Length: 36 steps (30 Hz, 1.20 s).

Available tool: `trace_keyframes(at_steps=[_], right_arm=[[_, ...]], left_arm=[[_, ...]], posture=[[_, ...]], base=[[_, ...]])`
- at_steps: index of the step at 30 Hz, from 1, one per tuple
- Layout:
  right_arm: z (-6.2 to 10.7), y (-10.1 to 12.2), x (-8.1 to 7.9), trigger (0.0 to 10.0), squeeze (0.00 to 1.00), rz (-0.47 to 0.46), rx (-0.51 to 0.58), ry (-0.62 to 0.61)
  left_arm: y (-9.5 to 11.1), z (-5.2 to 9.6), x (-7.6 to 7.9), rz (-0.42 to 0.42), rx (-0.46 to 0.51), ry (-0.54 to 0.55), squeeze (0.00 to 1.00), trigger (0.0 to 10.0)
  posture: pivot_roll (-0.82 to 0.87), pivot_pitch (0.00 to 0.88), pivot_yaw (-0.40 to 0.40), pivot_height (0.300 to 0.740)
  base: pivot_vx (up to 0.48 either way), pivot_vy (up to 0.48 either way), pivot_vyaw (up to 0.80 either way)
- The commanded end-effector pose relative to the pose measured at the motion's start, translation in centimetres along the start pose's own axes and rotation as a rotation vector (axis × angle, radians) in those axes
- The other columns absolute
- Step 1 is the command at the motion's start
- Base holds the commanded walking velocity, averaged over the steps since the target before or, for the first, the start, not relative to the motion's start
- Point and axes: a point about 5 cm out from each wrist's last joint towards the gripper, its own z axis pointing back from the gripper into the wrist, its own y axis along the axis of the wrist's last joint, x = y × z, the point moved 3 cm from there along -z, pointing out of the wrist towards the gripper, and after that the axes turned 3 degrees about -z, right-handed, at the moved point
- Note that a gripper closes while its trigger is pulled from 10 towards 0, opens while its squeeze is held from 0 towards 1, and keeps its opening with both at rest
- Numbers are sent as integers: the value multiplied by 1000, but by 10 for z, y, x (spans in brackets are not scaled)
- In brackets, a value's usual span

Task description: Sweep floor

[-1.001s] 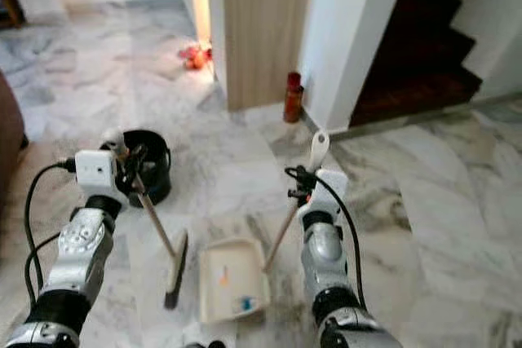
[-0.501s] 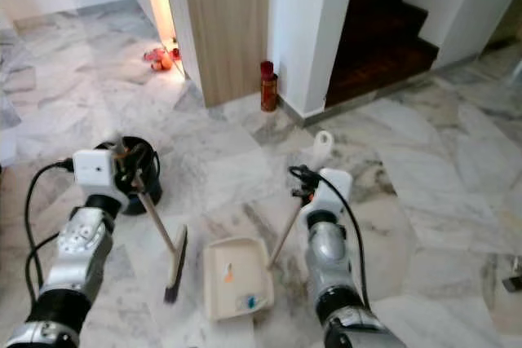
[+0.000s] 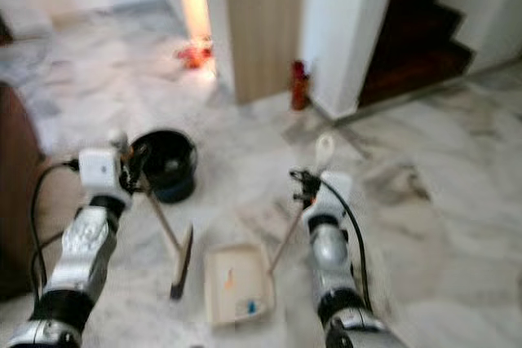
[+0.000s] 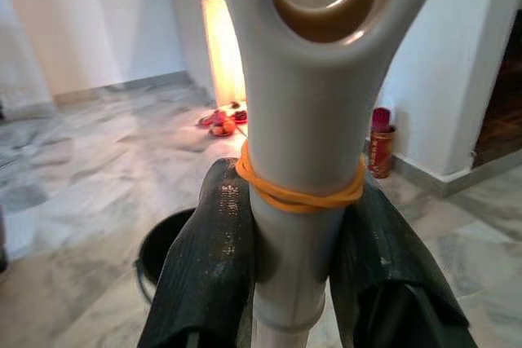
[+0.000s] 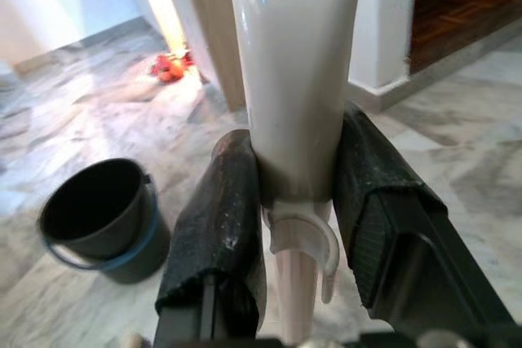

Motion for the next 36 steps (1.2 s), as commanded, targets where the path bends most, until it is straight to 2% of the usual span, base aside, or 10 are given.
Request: trace_keyframes(at_steps=[1, 22, 30, 36], right_arm=[[-6, 14, -10, 10000, 0, -13, 57, 27], [-7, 13, -11, 10000, 0, -43, 44, 29], [-6, 10, -13, 10000, 0, -19, 31, 50], [-5, 9, -19, 10000, 0, -28, 31, 74]], left_arm=[[10, -3, -4, -11, 35, 4, 0, 10000], [6, -2, 3, -22, 17, -24, 0, 10000], [4, -2, 4, -12, 9, -24, 0, 10000], [4, -3, 5, -13, 5, -29, 0, 10000]], posture=[[75, 36, -10, 740], [70, 29, -6, 740], [66, 12, -4, 740], [67, 3, -4, 740]], base=[[0, 0, 800], [0, 0, 38], [0, 0, 0], [0, 0, 800]])
